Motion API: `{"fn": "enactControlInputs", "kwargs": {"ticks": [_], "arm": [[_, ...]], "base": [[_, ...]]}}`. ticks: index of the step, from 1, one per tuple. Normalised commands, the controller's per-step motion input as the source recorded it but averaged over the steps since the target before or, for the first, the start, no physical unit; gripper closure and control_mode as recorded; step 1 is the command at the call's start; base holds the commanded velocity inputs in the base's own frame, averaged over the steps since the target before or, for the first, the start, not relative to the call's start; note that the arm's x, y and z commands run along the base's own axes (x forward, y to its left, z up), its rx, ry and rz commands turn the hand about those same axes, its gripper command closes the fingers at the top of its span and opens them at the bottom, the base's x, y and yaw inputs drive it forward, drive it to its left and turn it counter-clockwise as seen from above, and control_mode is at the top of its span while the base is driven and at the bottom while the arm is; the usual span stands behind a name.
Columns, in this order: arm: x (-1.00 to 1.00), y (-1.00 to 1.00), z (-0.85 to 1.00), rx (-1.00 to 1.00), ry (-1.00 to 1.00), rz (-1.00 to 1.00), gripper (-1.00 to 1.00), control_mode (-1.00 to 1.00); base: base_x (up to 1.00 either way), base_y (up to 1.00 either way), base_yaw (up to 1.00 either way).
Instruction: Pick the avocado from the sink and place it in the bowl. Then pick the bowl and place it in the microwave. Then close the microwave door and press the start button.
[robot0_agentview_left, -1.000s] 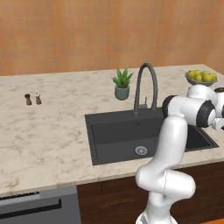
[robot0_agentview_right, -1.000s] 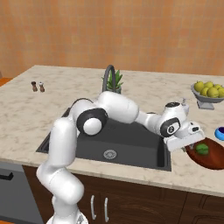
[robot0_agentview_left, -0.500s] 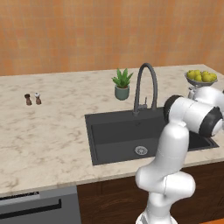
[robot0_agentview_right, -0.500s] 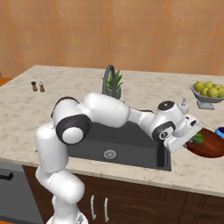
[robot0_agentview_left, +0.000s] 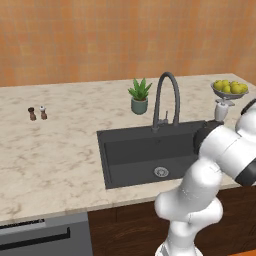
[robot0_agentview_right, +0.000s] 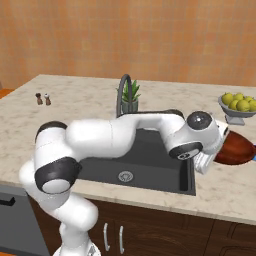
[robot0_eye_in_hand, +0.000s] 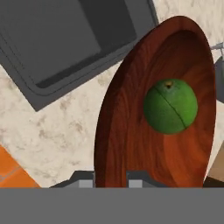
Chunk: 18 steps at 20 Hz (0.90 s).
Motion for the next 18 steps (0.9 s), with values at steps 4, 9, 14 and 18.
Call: {"fn": "enactControlInputs", "kwargs": {"ticks": [4, 9, 14, 18], "arm": [[-0.55, 0.73, 0.69, 0.0, -0.2, 0.18, 1.0, -1.0], [-0.26, 0.89, 0.53, 0.0, -0.05, 0.19, 1.0, -1.0], [-0.05, 0.99, 0.4, -0.01, 0.02, 0.11, 1.0, -1.0], [-0.1, 1.0, 0.2, -0.07, -0.02, 0.05, 1.0, -1.0]], "base": [[0.0, 0.0, 0.0], [0.0, 0.0, 0.0], [0.0, 0.0, 0.0], [0.0, 0.0, 0.0]]}}
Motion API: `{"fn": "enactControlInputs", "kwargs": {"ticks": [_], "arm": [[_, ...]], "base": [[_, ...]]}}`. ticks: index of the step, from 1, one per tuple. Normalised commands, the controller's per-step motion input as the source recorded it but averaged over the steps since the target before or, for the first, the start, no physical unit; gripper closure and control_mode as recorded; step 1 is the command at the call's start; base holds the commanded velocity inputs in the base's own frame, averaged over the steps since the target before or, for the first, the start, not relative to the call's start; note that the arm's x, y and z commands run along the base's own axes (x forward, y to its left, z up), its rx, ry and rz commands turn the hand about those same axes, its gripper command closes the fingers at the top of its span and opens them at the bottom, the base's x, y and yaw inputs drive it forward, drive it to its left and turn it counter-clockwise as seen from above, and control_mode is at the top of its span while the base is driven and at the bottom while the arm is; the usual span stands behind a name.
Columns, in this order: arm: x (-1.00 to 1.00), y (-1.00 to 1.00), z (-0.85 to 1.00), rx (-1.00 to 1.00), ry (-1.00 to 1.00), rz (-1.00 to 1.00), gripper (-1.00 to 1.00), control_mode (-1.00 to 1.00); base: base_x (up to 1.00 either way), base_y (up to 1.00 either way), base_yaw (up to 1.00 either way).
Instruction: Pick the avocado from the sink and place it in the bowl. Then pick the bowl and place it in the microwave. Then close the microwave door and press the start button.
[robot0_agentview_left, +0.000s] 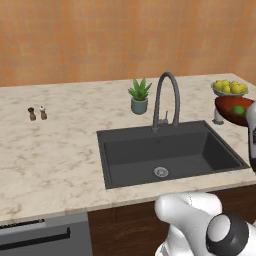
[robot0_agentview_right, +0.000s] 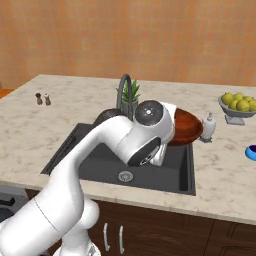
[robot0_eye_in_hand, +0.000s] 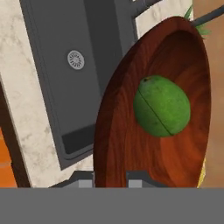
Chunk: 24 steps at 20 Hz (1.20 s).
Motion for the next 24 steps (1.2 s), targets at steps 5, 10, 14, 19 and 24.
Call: {"fn": "enactControlInputs", "kwargs": {"ticks": [5, 10, 14, 19, 24], "arm": [[-0.05, 1.0, 0.1, -0.18, -0.11, 0.0, 1.0, -1.0], [-0.07, 0.7, 0.22, -0.17, -0.09, 0.01, 1.0, -1.0], [-0.22, 0.51, 0.11, -0.06, -0.1, 0.05, 1.0, 1.0], [0.0, 0.0, 0.0, 0.0, 0.0, 0.0, 1.0, 1.0], [0.0, 0.0, 0.0, 0.0, 0.0, 0.0, 1.0, 1.0]], "base": [[0.0, 0.0, 0.0], [0.0, 0.0, 0.0], [-0.08, 0.13, 0.03], [-0.51, -0.04, 0.09], [-0.27, -0.22, -0.5]]}}
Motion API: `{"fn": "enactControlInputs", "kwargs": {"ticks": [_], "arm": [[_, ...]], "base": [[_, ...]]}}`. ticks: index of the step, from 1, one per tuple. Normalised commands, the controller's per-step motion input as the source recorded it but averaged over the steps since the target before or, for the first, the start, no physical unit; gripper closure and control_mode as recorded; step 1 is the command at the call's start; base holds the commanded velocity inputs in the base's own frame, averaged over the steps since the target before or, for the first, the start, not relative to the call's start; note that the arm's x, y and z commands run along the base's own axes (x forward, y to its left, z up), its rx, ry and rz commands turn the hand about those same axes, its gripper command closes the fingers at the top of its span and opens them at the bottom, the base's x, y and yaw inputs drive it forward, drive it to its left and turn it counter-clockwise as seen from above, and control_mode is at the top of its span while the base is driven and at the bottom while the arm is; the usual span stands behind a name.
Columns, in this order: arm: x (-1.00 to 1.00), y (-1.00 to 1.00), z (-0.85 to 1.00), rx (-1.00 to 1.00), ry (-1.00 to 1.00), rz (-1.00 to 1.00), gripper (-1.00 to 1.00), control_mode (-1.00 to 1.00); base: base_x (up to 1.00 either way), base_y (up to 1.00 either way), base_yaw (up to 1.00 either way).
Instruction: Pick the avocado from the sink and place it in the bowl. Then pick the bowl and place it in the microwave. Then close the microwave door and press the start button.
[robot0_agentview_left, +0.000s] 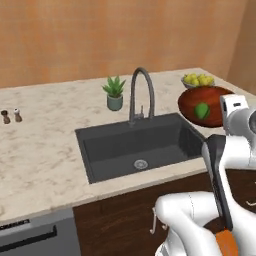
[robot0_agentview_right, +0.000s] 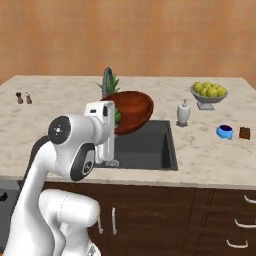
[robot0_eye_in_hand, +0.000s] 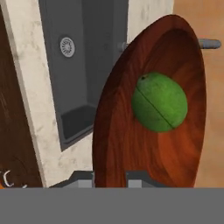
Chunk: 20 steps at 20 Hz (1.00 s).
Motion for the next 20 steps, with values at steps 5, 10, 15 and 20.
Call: {"fn": "enactControlInputs", "kwargs": {"ticks": [5, 10, 15, 20], "arm": [[0.0, 0.0, 0.0, 0.0, 0.0, 0.0, 1.0, 1.0], [0.0, 0.0, 0.0, 0.0, 0.0, 0.0, 1.0, 1.0], [0.0, 0.0, 0.0, 0.0, 0.0, 0.0, 1.0, 1.0], [0.0, 0.0, 0.0, 0.0, 0.0, 0.0, 1.0, 1.0]], "base": [[0.0, 0.0, -1.0], [0.0, -0.61, -0.81], [0.19, -1.0, -0.14], [0.21, -1.0, -0.07]]}}
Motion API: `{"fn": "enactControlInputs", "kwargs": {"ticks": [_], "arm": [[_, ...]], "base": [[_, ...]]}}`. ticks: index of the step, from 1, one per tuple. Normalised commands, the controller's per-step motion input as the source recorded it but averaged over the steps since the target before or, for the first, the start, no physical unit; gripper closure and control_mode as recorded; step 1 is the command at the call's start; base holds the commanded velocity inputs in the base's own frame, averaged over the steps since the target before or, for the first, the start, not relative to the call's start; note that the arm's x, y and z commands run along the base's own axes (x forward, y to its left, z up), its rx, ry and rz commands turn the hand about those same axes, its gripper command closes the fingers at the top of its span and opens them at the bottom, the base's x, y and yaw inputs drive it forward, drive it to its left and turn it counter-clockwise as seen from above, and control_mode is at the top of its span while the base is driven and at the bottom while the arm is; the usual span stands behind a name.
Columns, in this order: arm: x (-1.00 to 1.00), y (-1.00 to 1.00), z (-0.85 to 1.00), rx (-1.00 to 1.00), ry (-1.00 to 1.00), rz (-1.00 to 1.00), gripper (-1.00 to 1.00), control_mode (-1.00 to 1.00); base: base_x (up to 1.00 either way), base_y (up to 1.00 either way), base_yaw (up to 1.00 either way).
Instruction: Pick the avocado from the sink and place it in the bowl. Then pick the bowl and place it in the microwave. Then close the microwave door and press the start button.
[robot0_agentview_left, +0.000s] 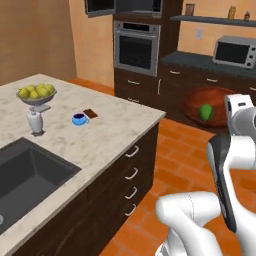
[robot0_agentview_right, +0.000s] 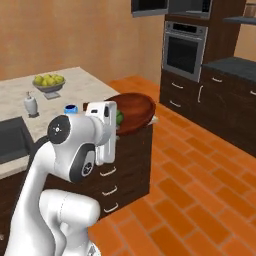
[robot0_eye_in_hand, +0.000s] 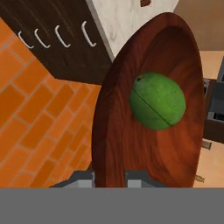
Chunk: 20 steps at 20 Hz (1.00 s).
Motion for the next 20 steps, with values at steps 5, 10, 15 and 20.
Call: {"fn": "enactControlInputs", "kwargs": {"ticks": [5, 10, 15, 20], "arm": [[0.0, 0.0, 0.0, 0.0, 0.0, 0.0, 1.0, 1.0], [0.0, 0.0, 0.0, 0.0, 0.0, 0.0, 1.0, 1.0], [0.0, 0.0, 0.0, 0.0, 0.0, 0.0, 1.0, 1.0], [0.0, 0.0, 0.0, 0.0, 0.0, 0.0, 1.0, 1.0]], "base": [[0.33, -1.0, 0.0], [0.78, -1.0, 0.08], [1.0, -0.8, 0.18], [1.0, -0.81, 0.26]]}}
